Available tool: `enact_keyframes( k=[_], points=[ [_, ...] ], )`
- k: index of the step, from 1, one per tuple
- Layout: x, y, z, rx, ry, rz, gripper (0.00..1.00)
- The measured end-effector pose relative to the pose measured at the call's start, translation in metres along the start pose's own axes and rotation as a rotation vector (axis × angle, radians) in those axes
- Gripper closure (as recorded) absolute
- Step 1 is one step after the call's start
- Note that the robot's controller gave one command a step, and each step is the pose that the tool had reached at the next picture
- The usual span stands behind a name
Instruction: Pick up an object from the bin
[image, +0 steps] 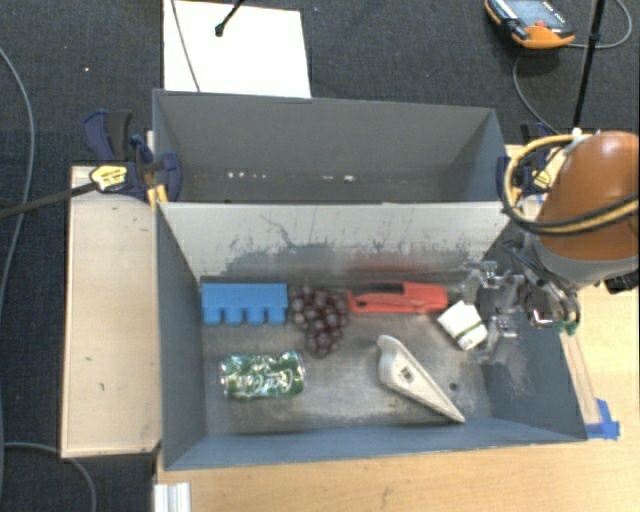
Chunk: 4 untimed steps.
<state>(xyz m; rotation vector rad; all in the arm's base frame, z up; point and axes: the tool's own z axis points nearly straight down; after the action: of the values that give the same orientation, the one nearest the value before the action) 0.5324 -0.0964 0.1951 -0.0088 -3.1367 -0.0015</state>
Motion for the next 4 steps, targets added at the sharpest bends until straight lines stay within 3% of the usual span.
enact_keyframes(
  k=[1,2,3,4],
  points=[
    [-0.001,0.000,-0.005,0.001,-0.008,-0.003,0.00],
    [-0.003,0.001,0.034,0.001,-0.013,0.052,0.00],
    [-0.018,0.003,0.062,0.000,-0.006,0.074,0.00],
    [0.011,0.012,0.091,0.002,-0.019,0.024,0.00]
  ],
)
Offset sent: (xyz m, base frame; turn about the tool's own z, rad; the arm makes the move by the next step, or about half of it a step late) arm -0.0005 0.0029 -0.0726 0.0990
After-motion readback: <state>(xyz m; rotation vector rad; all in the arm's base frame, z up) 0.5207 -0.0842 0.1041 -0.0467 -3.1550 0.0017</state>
